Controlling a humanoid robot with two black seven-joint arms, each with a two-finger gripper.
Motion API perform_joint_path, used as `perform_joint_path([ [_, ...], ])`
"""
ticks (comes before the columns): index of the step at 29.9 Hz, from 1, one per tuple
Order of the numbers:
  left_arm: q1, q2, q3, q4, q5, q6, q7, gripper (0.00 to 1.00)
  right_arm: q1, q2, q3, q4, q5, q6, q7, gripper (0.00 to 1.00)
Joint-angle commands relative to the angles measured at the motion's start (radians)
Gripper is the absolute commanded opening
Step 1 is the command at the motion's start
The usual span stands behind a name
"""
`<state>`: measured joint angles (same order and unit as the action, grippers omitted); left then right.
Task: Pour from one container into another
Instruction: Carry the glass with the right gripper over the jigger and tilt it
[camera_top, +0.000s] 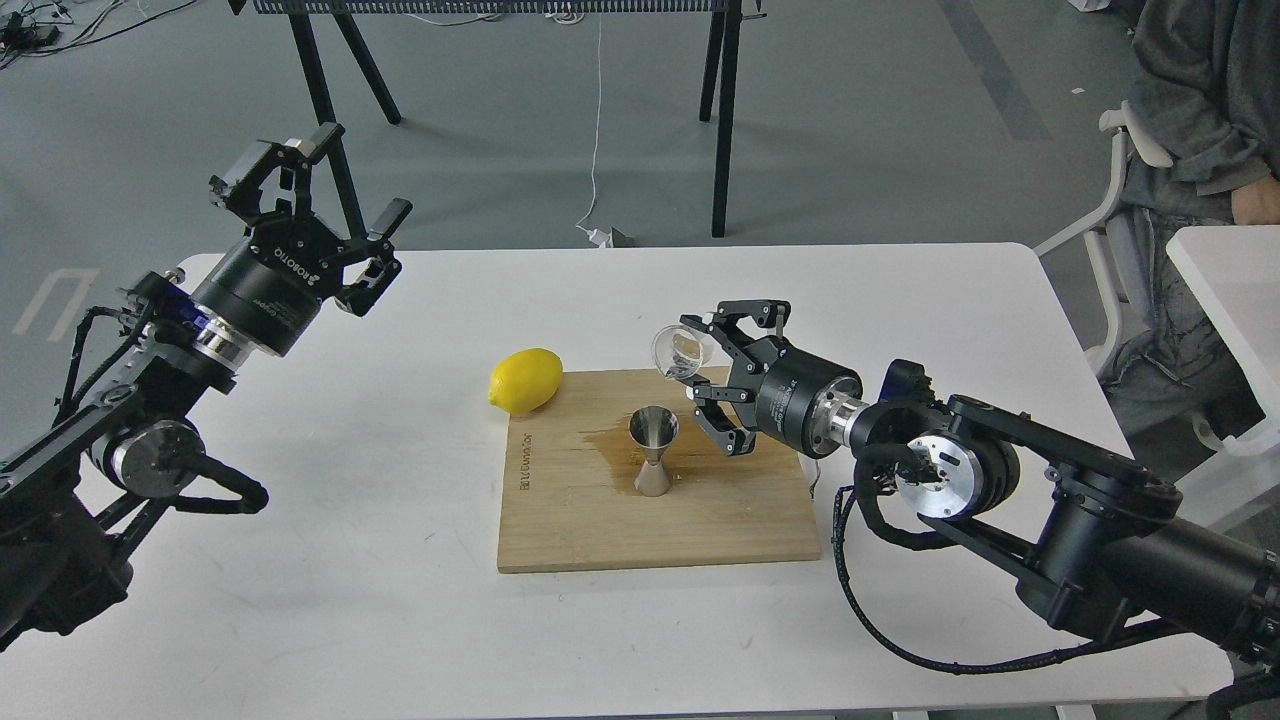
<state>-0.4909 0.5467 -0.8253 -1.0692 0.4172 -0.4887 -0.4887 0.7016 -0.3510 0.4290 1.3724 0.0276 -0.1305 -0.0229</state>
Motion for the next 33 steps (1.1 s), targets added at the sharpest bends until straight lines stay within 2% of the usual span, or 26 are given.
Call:
perform_joint_path([
  [1, 0.000, -0.001, -0.001, 0.000, 0.000, 0.000, 0.000, 0.89, 0.021, -0.019, -0.022, 0.010, -0.002, 0.000, 0.000, 0.42],
  [33, 0.002, -0.007, -0.001, 0.002, 0.002, 0.000, 0.000, 0.89, 0.197, -0.059, -0.246, 0.027, -0.117, 0.012, -0.012, 0.42],
])
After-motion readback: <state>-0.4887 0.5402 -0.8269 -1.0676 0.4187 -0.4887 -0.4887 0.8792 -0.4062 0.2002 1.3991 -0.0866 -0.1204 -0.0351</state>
